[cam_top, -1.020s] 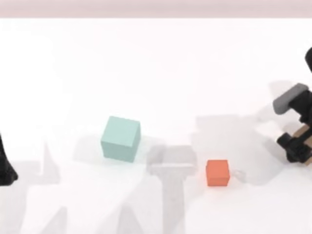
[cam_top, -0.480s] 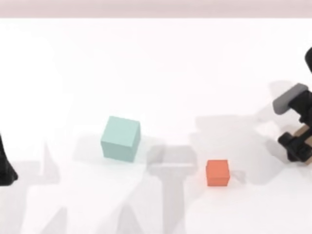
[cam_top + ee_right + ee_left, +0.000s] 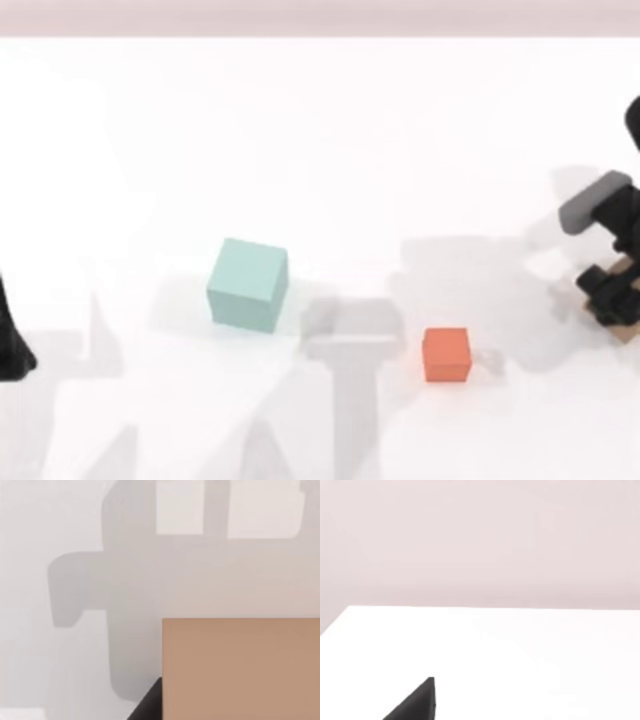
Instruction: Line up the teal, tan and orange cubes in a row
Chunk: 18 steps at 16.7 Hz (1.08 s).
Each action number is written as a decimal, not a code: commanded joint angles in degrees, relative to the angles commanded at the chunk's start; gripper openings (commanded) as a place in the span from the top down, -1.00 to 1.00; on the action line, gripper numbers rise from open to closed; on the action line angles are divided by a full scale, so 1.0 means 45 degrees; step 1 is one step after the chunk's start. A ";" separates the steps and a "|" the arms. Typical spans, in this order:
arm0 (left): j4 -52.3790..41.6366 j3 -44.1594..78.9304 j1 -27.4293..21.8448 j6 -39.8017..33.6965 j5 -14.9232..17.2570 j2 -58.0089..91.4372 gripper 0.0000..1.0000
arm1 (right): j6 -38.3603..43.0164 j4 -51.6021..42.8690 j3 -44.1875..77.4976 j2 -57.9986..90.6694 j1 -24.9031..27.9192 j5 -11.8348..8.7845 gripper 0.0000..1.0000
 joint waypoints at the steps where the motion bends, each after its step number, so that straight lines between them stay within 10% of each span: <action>1: 0.0000 0.0000 0.0000 0.0000 0.0000 0.0000 -1.00 | 0.0000 0.0000 0.0000 0.0000 0.0000 0.0000 1.00; 18: 0.0000 0.0000 0.0000 0.0000 0.0000 0.0000 -1.00 | 0.0047 -0.3552 0.2056 -0.1655 0.0097 -0.0106 1.00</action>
